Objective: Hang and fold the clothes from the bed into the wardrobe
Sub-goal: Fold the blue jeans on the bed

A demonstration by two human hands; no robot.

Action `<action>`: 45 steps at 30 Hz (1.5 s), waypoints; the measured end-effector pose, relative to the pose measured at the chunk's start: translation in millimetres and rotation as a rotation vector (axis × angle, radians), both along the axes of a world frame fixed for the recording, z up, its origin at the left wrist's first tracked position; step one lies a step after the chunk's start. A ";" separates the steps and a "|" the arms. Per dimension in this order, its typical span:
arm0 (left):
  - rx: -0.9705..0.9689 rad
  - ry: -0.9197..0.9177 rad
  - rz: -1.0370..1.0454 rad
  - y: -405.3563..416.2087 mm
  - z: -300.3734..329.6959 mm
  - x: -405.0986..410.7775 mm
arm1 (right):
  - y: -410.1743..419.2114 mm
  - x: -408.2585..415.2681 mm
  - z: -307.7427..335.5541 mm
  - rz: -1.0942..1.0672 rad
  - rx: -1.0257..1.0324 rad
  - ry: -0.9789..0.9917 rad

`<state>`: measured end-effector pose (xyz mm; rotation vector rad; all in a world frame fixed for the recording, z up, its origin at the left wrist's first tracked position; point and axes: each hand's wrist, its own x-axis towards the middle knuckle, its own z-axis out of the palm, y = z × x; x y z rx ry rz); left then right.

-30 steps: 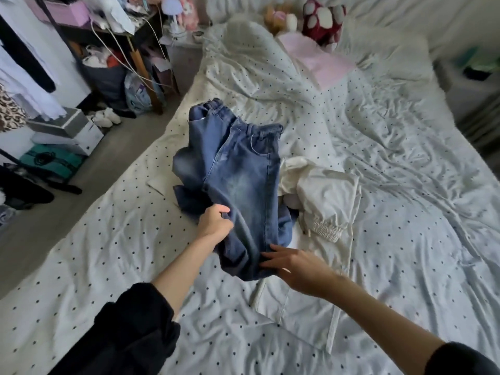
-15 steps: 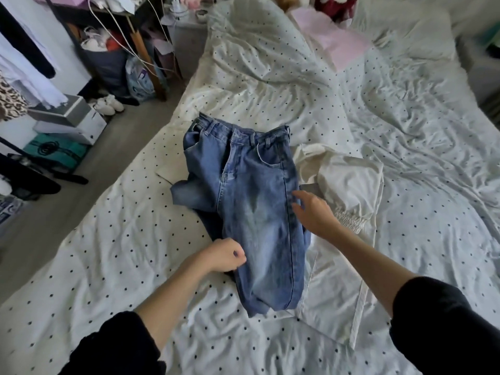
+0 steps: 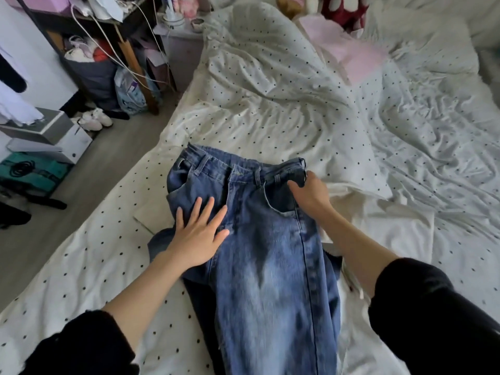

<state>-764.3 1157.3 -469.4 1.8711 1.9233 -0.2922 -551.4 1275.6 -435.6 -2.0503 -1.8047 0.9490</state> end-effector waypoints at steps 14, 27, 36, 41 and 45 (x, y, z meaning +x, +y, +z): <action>0.491 -0.278 0.165 11.1 32.6 -11.2 | -43.9 8.5 47.3 -0.080 0.041 0.609; 0.543 -0.041 -0.346 13.4 190.5 40.3 | -158.7 115.6 200.0 0.240 0.301 0.297; 0.575 -0.159 -0.533 9.4 214.0 99.3 | -222.7 190.1 237.4 0.081 0.314 0.301; 0.626 -0.314 -0.526 3.0 233.4 127.8 | -241.3 226.2 220.6 -0.192 0.336 0.340; 0.661 -0.279 -0.572 6.2 252.0 138.7 | -247.2 227.9 216.3 -0.086 0.431 0.063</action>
